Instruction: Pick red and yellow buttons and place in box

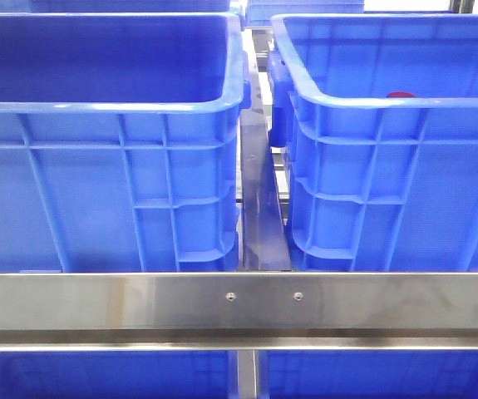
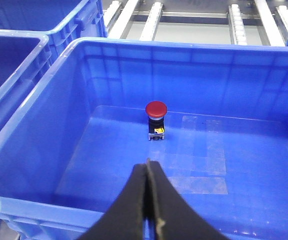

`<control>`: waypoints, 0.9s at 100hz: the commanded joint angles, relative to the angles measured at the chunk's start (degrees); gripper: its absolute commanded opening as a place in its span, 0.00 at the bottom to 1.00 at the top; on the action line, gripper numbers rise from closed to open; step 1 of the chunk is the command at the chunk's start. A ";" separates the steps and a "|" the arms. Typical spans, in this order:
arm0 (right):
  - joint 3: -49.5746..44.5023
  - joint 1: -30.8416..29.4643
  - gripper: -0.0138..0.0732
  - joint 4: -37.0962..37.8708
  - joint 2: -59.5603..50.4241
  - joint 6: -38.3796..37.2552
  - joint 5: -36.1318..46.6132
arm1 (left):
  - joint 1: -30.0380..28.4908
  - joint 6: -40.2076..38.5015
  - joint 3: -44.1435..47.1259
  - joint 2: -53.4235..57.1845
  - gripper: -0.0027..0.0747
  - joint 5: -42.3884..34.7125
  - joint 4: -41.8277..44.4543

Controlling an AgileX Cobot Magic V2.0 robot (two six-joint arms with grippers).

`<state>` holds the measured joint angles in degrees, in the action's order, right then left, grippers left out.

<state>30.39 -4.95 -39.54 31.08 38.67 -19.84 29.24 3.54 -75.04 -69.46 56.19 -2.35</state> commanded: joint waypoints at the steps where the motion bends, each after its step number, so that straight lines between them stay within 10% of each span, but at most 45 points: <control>1: 1.53 -0.24 0.08 -2.16 -0.07 0.24 2.90 | 5.37 0.00 -1.96 2.36 0.01 -2.38 -0.57; 27: 1.53 -0.24 0.18 -4.97 -0.07 0.24 2.69 | 15.55 0.04 -1.96 2.09 0.01 -2.17 -0.57; 60: 1.53 -0.24 0.75 -10.38 -0.07 0.24 0.32 | 16.88 0.04 -1.96 2.09 0.01 -2.17 -0.57; 90: 4.25 -0.24 0.77 -23.55 3.58 0.24 -16.06 | 16.88 0.04 -1.96 2.09 0.01 -2.13 -0.57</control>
<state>31.37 -4.95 -56.20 32.20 38.67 -31.54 45.66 3.54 -75.11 -68.59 57.29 -2.48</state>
